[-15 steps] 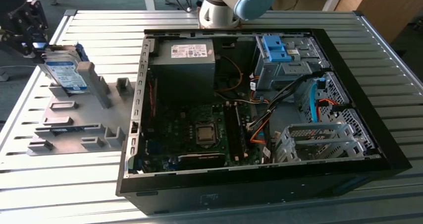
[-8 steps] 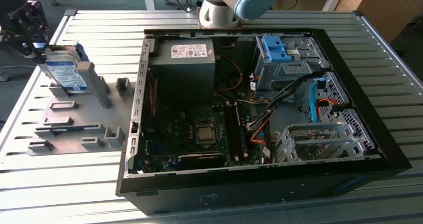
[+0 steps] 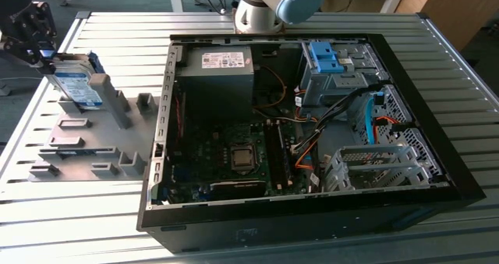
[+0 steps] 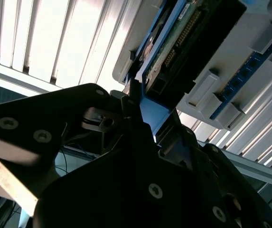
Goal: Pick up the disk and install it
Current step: 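Pick up the disk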
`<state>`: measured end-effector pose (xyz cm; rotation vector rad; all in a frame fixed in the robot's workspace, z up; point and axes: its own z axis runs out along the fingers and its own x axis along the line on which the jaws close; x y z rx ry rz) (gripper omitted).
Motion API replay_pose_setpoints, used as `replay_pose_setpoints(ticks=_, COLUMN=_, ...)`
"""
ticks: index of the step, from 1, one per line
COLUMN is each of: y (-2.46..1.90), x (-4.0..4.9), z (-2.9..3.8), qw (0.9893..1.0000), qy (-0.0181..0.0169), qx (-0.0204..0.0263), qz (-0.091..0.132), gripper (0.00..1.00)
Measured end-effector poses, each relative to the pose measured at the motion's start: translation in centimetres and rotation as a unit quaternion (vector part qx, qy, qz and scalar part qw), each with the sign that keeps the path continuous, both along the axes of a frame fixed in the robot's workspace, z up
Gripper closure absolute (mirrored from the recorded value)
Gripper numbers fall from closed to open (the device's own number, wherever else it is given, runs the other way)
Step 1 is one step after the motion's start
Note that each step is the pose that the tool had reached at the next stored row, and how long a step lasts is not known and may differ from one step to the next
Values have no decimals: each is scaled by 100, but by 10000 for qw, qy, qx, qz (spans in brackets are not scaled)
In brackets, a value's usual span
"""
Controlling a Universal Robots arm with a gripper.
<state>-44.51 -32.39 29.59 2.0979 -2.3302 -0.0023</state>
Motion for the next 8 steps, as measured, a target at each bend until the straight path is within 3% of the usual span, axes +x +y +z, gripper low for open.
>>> replay_pose_setpoints(ticks=6, y=0, x=0, z=0, qw=10000, qy=0, qx=-1, qz=8, gripper=63)
replay_pose_setpoints(ticks=8, y=0, x=0, z=0, qw=9999, qy=0, qx=0, qz=108, gripper=63)
